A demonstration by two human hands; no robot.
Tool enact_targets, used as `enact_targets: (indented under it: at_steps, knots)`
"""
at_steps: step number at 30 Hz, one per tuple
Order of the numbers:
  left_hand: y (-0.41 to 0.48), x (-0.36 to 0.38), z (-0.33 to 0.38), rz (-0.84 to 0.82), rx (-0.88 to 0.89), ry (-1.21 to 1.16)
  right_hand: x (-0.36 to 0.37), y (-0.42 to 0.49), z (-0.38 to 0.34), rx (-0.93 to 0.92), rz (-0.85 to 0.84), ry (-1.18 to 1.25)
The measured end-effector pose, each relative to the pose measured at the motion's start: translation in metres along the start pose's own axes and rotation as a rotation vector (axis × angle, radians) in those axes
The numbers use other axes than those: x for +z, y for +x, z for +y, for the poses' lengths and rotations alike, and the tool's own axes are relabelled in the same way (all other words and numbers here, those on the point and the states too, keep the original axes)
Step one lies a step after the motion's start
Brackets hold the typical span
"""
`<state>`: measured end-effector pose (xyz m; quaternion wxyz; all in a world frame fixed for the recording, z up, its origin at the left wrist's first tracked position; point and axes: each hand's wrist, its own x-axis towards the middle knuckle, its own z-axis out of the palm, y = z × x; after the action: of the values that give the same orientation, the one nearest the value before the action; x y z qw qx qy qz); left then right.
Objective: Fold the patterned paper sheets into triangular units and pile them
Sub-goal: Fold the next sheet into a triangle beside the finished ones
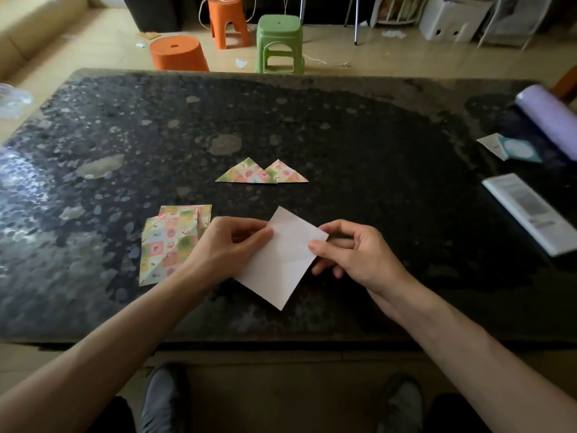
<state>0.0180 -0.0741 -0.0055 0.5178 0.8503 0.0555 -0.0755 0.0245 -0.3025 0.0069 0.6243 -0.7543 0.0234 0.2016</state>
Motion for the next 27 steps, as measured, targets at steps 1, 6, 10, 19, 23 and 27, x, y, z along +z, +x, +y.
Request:
enact_targets:
  at_steps: [1,6,10,19,23,27]
  knots:
    - [0.002,-0.001,-0.002,0.034,0.033,0.026,0.0,-0.001,0.002,-0.006,0.02,0.002]
    - [-0.001,0.0,-0.004,0.202,0.434,0.378,-0.003,-0.002,0.015,-0.13,0.221,-0.031]
    - [-0.012,0.011,-0.005,0.066,0.584,0.565,-0.008,-0.001,0.027,-0.156,0.271,-0.061]
    - [-0.009,0.011,-0.026,0.046,0.613,0.747,-0.013,-0.007,0.038,-0.247,0.132,-0.305]
    - [-0.011,0.01,-0.028,0.029,0.637,0.729,-0.02,-0.01,0.038,-0.38,0.164,-0.614]
    - [-0.011,0.008,-0.03,0.027,0.682,0.71,-0.031,-0.004,0.044,-0.505,0.166,-0.864]
